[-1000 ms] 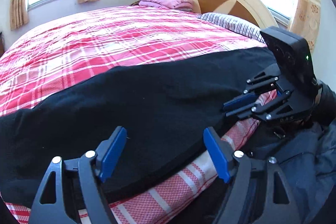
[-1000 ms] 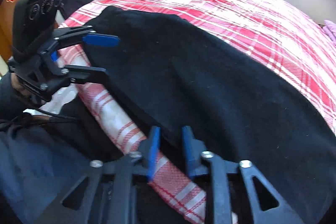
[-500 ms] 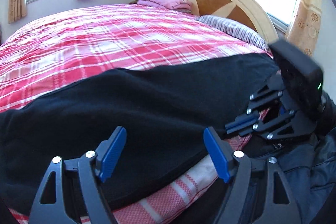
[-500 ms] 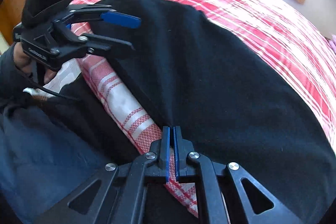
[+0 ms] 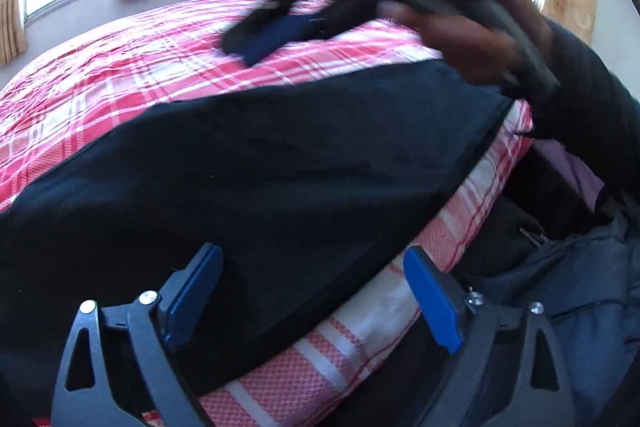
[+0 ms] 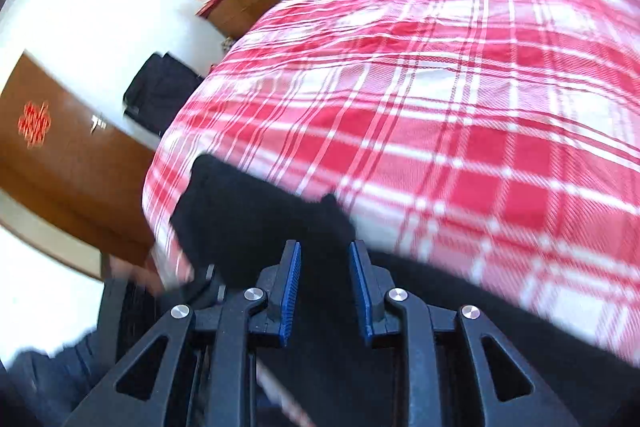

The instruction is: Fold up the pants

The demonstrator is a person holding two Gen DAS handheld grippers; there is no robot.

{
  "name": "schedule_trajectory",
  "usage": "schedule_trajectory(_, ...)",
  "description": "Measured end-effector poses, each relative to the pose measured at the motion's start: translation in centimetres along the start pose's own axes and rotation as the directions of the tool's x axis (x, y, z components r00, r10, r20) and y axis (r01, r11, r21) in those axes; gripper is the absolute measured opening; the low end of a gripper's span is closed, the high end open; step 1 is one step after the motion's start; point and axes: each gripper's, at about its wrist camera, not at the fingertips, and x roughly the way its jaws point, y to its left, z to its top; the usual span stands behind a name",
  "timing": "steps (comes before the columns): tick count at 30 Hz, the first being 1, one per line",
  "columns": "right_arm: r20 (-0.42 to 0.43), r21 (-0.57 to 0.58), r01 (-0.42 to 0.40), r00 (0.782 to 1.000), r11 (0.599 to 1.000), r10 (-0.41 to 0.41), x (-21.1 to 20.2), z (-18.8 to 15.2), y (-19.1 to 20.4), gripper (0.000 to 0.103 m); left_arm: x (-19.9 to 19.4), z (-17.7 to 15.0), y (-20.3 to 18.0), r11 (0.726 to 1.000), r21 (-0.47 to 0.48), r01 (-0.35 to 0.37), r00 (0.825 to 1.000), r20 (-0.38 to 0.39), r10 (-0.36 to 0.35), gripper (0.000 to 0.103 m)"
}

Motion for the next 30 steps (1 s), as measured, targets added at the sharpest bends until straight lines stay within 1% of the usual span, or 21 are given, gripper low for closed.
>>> schedule_trajectory(2,-0.027,0.034,-0.03,0.999,0.999,0.031,2.0,1.1,-0.4,0.027,0.0,0.2,0.4,1.0,-0.019,0.014,1.0,0.005,-0.014,0.094)
schedule_trajectory(5,-0.078,0.084,-0.044,0.996,0.995,0.051,4.9,2.0,-1.0,0.027,-0.3,0.2,0.7,0.998,-0.037,0.042,0.999,0.003,-0.042,0.094)
schedule_trajectory(6,-0.085,0.09,-0.039,0.995,0.995,0.046,5.4,1.9,-1.1,0.027,-0.3,0.1,0.7,0.998,-0.037,0.05,0.999,-0.002,-0.05,0.094)
schedule_trajectory(7,-0.087,0.099,-0.04,0.995,0.994,0.048,5.7,1.8,-1.3,0.027,-0.4,0.1,0.6,0.998,-0.028,0.053,0.999,-0.008,-0.053,0.094)
schedule_trajectory(10,-0.075,0.153,-0.106,0.99,0.983,0.118,5.7,1.5,-2.3,0.026,-0.5,-0.1,0.5,0.999,-0.009,0.047,0.999,-0.014,-0.047,0.094)
schedule_trajectory(12,-0.065,0.176,-0.135,0.987,0.975,0.148,5.6,1.4,-2.7,0.018,-0.5,-0.1,0.6,0.998,-0.019,0.054,0.998,-0.011,-0.054,0.096)
schedule_trajectory(13,-0.056,0.175,-0.126,0.989,0.977,0.137,5.4,1.3,-2.8,0.008,-0.5,0.0,0.6,0.998,-0.021,0.053,0.999,-0.011,-0.053,0.096)
schedule_trajectory(14,-0.046,0.17,-0.114,0.991,0.979,0.124,5.1,1.2,-2.7,0.007,-0.5,0.0,0.5,0.999,-0.02,0.048,0.999,-0.014,-0.049,0.096)
schedule_trajectory(19,0.013,0.122,-0.068,0.998,0.99,0.067,3.6,1.4,-1.4,0.003,-0.4,0.1,0.4,1.0,-0.01,0.029,0.999,-0.023,-0.03,0.096)
schedule_trajectory(21,0.035,0.119,-0.052,0.998,0.991,0.048,3.2,1.7,-1.2,0.003,-0.4,0.2,0.4,1.0,-0.007,0.027,0.999,-0.024,-0.027,0.096)
schedule_trajectory(24,0.013,0.135,-0.011,1.0,0.991,0.009,3.9,2.2,-2.2,0.003,-0.3,0.2,0.4,1.0,-0.007,0.026,0.999,-0.024,-0.026,0.096)
schedule_trajectory(27,-0.004,0.137,0.027,1.0,0.99,-0.026,4.8,2.0,-2.8,0.003,-0.2,0.1,0.2,1.0,-0.005,0.026,0.999,-0.025,-0.026,0.096)
schedule_trajectory(29,-0.006,0.142,0.019,1.0,0.99,-0.018,5.1,1.8,-3.3,0.003,0.1,0.2,0.0,1.0,-0.004,0.025,0.999,-0.025,-0.025,0.096)
schedule_trajectory(30,-0.012,0.109,0.024,1.0,0.994,-0.023,5.1,1.9,-2.9,0.003,0.0,0.2,0.0,1.0,-0.005,0.024,0.999,-0.024,-0.025,0.096)
